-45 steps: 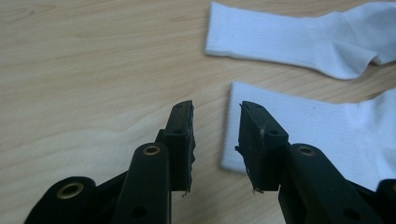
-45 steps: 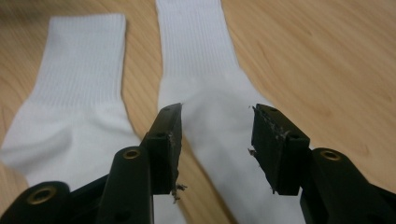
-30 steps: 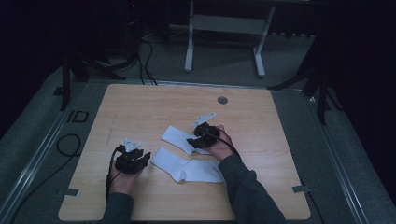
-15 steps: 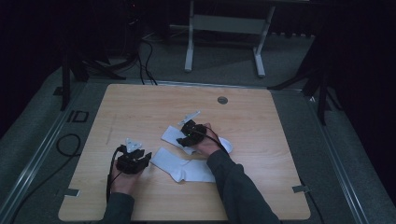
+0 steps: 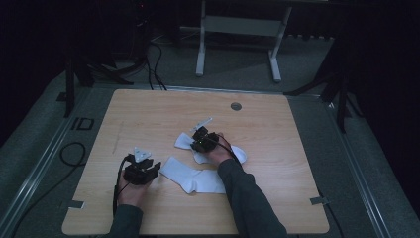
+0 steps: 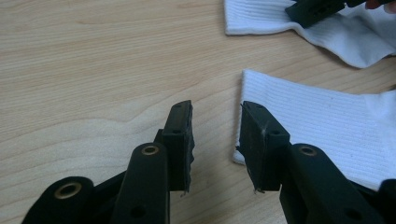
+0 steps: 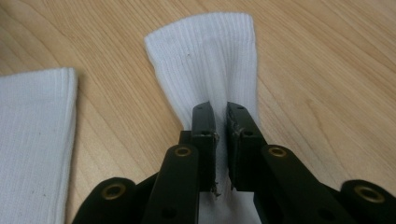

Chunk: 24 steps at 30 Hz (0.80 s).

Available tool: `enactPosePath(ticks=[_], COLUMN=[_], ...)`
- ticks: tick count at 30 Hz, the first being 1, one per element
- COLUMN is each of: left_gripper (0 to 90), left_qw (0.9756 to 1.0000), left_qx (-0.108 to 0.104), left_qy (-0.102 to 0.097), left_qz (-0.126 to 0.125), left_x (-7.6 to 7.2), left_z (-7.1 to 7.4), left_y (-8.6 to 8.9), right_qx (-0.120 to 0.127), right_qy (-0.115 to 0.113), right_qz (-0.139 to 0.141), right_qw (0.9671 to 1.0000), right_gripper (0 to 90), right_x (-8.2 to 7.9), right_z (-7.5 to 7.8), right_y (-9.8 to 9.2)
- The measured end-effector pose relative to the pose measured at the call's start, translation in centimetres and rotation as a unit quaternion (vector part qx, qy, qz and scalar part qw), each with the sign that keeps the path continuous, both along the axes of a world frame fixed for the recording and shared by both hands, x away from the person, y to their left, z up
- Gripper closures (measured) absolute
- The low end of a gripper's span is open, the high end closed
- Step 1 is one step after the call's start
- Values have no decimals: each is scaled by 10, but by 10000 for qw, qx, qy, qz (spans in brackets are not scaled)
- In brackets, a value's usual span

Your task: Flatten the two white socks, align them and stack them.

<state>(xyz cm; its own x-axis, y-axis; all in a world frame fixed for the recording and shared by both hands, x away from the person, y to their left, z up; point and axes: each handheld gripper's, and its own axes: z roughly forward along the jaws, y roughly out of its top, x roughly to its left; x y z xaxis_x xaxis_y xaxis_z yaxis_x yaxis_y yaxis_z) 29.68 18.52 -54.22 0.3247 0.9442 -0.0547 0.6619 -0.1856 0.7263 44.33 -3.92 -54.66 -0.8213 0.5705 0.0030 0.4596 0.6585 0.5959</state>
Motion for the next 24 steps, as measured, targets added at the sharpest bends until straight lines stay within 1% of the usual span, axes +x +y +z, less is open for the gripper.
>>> enactPosePath(ticks=[5,6,8,11,14,17,20,24], left_gripper=[641,640,640,639,635,635,634,634], left_qw=[10000,10000,10000,10000,10000,10000,9999,9999], left_qx=[-7,-3,-33,-21,-22,-32,-39,-80], left_qy=[29,38,25,29,48,63,79,117], left_qz=[0,11,39,41,53,55,51,60], left_x=[0,0,1,1,2,2,3,3], left_z=[-1,-1,-1,-1,-2,-2,-2,-3], left_y=[1,1,2,3,3,3,3,3], right_qx=[6,-15,-9,-1,-6,-84,-62,-70], right_qy=[0,-54,-52,-26,17,-8,13,-46], right_qz=[-79,-68,-89,-123,-129,-53,-36,-3], right_qw=[10000,10000,9999,9999,9999,10000,10000,10000], right_gripper=[840,841,842,842,842,842,842,841], right_x=[-2,-2,-4,-3,-3,-4,-5,-7], right_z=[1,1,1,4,9,16,23,35], right_y=[-3,-5,-9,-16,-25,-35,-44,-56])
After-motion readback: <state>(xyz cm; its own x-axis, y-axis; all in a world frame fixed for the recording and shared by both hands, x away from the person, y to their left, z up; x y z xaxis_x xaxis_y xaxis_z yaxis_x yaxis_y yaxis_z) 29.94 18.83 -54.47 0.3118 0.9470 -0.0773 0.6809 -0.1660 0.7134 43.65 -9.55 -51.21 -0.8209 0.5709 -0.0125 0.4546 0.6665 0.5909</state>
